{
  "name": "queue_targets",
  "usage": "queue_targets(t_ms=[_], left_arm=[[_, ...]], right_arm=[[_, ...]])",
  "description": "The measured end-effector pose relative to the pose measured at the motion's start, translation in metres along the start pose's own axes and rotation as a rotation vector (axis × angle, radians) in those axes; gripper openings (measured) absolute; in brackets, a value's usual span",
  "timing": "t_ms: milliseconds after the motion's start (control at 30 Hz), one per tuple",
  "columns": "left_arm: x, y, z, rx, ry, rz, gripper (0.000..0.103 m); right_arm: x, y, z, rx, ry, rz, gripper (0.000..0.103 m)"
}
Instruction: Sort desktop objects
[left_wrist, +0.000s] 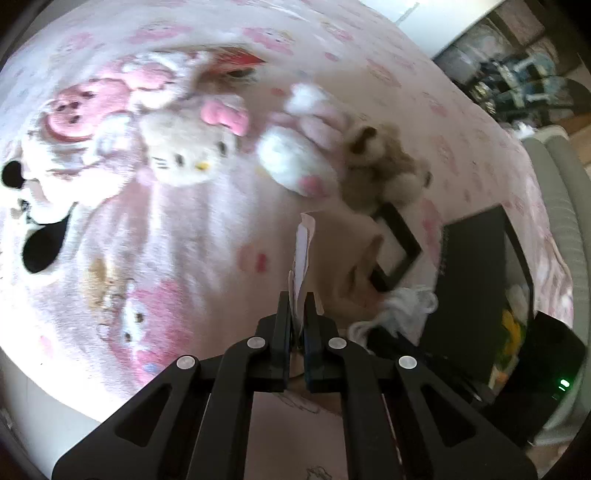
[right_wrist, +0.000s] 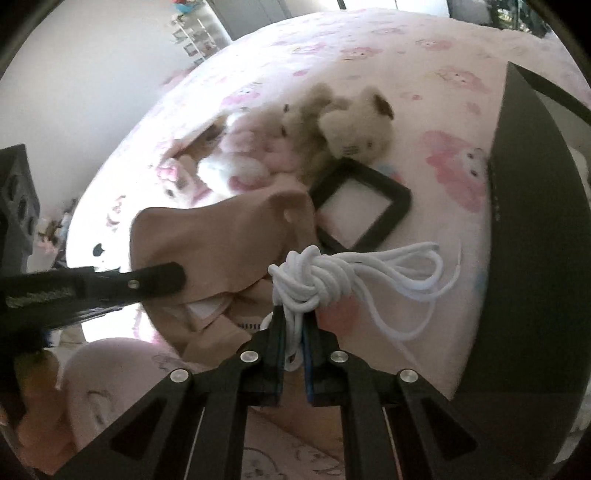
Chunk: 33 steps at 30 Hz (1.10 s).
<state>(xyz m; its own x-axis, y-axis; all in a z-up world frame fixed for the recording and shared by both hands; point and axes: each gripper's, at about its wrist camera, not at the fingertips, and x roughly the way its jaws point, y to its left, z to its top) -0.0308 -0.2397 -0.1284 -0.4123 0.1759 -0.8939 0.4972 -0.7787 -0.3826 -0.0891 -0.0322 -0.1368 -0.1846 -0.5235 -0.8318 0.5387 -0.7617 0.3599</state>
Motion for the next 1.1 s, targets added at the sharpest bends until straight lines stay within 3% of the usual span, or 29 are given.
queue_targets(t_ms=[100, 200, 433, 533, 600, 700, 767, 800, 900, 967, 1100], left_arm=[[-0.005, 0.008, 0.009, -0.07, -0.042, 0.042, 0.003], [-0.015, 0.011, 0.023, -0.087, -0.124, 0.132, 0.003], [-0.007, 0.017, 0.037, -0.088, -0.112, 0.175, 0.004], [-0.011, 0.021, 0.039, -0.087, -0.152, 0.251, 0.003], [-0.013, 0.032, 0.043, -0.105, -0.148, 0.247, 0.003], [-0.006, 0.042, 0.048, -0.064, -0.046, 0.188, 0.008], [-0.011, 0.041, 0.047, -0.061, -0.022, 0.16, 0.033], [-0.019, 0.039, 0.045, -0.065, -0.049, 0.15, 0.051], [-0.046, 0.024, 0.035, -0.031, -0.138, 0.075, 0.053], [-0.053, 0.005, 0.03, 0.017, -0.147, -0.018, 0.053], [-0.025, -0.031, 0.021, 0.089, -0.015, -0.242, 0.053]], right_arm=[[-0.004, 0.004, 0.008, -0.019, -0.025, 0.026, 0.006], [-0.007, 0.014, 0.011, -0.033, -0.045, 0.022, 0.006], [-0.022, 0.01, 0.01, -0.032, -0.097, -0.027, 0.006], [-0.019, 0.011, 0.014, -0.047, -0.125, -0.115, 0.005], [-0.011, 0.004, 0.019, -0.031, -0.125, -0.127, 0.005], [-0.012, -0.006, 0.022, 0.012, -0.11, -0.033, 0.005], [-0.014, -0.001, 0.022, -0.011, -0.111, 0.006, 0.005], [-0.018, 0.001, 0.021, -0.017, -0.11, 0.025, 0.005], [-0.021, 0.006, 0.018, -0.021, -0.102, 0.08, 0.006], [-0.025, 0.008, 0.014, -0.02, -0.104, 0.098, 0.006], [-0.037, 0.008, 0.01, -0.019, -0.117, 0.117, 0.006]])
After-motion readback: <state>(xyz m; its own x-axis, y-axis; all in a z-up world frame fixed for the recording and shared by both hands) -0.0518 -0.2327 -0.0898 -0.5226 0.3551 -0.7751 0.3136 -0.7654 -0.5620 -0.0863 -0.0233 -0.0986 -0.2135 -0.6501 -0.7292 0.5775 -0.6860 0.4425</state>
